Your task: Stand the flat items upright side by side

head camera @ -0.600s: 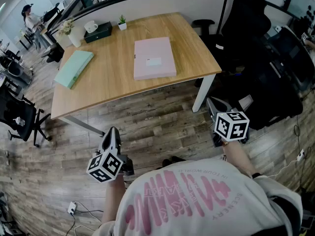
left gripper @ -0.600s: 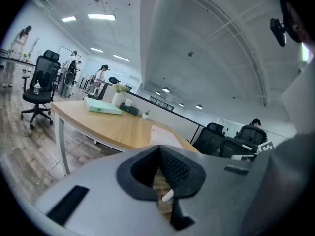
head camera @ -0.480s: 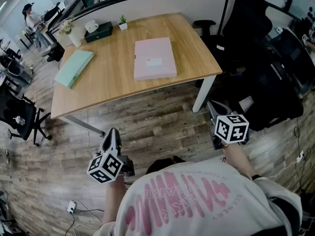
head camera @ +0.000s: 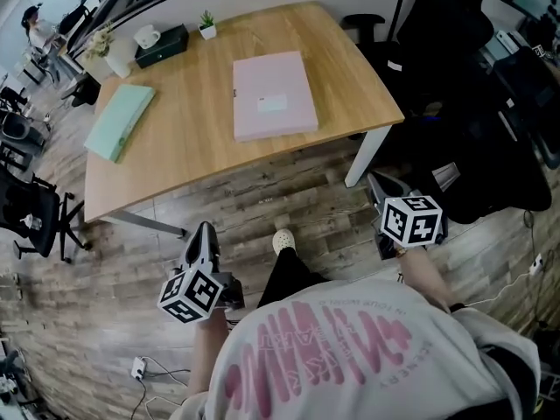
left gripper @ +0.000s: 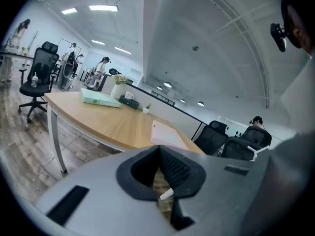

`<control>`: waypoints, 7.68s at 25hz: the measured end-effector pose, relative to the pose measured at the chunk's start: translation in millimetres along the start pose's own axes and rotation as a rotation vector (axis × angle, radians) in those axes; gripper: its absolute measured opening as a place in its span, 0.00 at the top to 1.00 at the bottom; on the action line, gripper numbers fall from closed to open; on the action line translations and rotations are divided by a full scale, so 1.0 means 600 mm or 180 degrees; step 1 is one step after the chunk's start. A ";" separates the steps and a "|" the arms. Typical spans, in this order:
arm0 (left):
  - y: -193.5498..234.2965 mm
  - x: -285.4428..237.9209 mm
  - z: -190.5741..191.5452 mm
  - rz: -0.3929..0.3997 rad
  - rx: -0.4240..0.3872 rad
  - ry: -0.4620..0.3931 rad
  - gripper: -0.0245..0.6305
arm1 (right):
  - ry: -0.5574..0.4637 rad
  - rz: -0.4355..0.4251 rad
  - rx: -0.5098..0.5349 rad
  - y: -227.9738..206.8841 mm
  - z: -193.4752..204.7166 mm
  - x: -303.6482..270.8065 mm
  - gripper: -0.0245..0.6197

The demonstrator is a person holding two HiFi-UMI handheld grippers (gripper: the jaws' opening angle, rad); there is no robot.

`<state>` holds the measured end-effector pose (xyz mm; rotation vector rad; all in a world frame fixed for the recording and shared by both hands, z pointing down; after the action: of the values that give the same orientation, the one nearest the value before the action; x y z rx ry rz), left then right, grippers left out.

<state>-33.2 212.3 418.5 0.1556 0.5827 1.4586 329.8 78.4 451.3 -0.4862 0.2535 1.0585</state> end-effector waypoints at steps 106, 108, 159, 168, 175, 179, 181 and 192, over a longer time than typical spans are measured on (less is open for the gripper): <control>-0.049 -0.833 -0.285 0.0998 -0.1345 0.0174 0.55 | -0.0583 -0.0670 0.1096 0.066 -0.426 -0.724 0.52; -0.045 -0.833 -0.286 0.1040 -0.1375 0.0171 0.54 | -0.0574 -0.0694 0.1105 0.066 -0.425 -0.724 0.52; -0.023 -0.819 -0.286 0.1344 -0.1313 0.0446 0.57 | -0.0308 -0.0699 0.0815 0.052 -0.424 -0.719 0.48; -0.018 -0.786 -0.303 0.1144 -0.1178 0.0351 0.63 | -0.0458 -0.0582 0.0396 0.035 -0.438 -0.682 0.48; 0.016 -0.648 -0.175 0.1071 -0.0931 0.0780 0.61 | -0.0030 -0.0366 -0.0702 0.023 -0.277 -0.582 0.48; 0.021 -0.545 -0.094 0.1253 -0.0781 0.1061 0.62 | 0.0324 -0.0370 -0.0923 0.053 -0.176 -0.513 0.49; 0.035 -0.506 -0.081 0.1146 -0.0726 0.1004 0.64 | 0.0462 -0.0422 -0.0912 0.066 -0.149 -0.487 0.50; 0.008 -0.309 -0.074 0.0399 0.0040 0.0393 0.69 | 0.1004 -0.1396 -0.0432 0.215 -0.060 -0.385 0.51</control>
<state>-58.3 23.9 434.0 0.1139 0.6927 1.5944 107.8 -66.0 485.2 -0.7929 0.3361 0.5701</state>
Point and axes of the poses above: the fingertips, and each gripper's own axes: x backward along the fingers, y to its left, z out of its underside, the point moved 2 cm from there along x, backward along the fingers, and after that the axes turned 5 degrees about -y, right-handed, at the moved point
